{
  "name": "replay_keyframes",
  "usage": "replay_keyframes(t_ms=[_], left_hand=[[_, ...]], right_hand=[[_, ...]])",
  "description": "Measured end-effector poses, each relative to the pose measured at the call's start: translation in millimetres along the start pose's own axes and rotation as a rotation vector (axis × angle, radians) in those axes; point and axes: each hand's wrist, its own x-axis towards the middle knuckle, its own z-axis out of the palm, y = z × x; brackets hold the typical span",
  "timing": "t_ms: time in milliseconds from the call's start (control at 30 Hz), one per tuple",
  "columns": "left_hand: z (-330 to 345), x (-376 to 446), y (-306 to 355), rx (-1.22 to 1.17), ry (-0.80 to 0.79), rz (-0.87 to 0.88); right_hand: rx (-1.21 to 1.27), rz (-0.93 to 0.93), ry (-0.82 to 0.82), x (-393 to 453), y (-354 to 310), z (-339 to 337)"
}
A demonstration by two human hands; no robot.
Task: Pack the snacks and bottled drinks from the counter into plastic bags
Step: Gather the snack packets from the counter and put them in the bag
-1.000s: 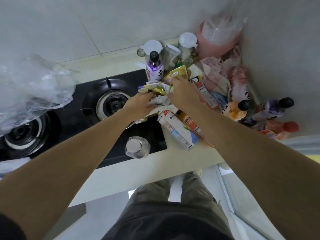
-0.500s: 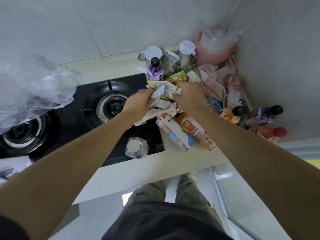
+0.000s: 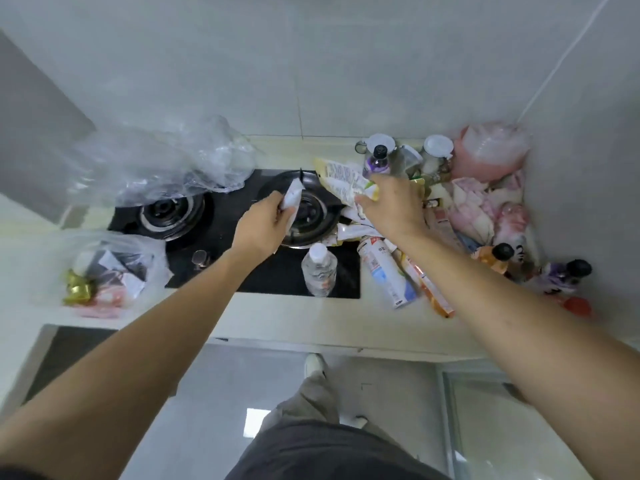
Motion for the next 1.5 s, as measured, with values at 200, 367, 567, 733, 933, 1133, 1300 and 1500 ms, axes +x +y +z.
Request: replay_keyframes(t_ms=[200, 367, 567, 733, 933, 1133, 1300, 1500], left_hand=[[-58.1, -83.1, -49.5, 0.067, 0.090, -0.241], [-105.3, -148.3, -108.1, 0.076, 0.164, -0.420], [-133.0, -199.5, -194.3, 0.019, 0.211, -0.553], [-151.4, -199.4, -288.1, 0.006, 0.158, -0.677], [-169.3, -163.6, -387.1, -0.063, 0.078, -0.744], [-174.9, -115.3, -443.4, -0.098, 0.007, -0.739], [-180.1, -87.1, -472.9, -0.124, 0.001, -0.752], [-182.4, -88.8, -474.5, -0.065, -0.013, -0.688]], right_hand=[[0.079, -0.120, -0.072, -22.4, -76.6, 19.1], [0.142, -0.250, -0.180, -50.4, -156.9, 59.8], [0.111, -0.343, -0.362, -71.7, -242.3, 135.2], [0.104, -0.300, -0.450, -68.8, -308.5, 216.8], [0.099, -0.173, -0.523, -53.0, -369.8, 315.4], [0.064, -0.088, -0.523, -40.0, -407.0, 377.9], [0.016, -0.104, -0.487, -28.6, -429.8, 402.2], [-0.093, -0.247, -0.473, -22.3, -420.6, 398.3]])
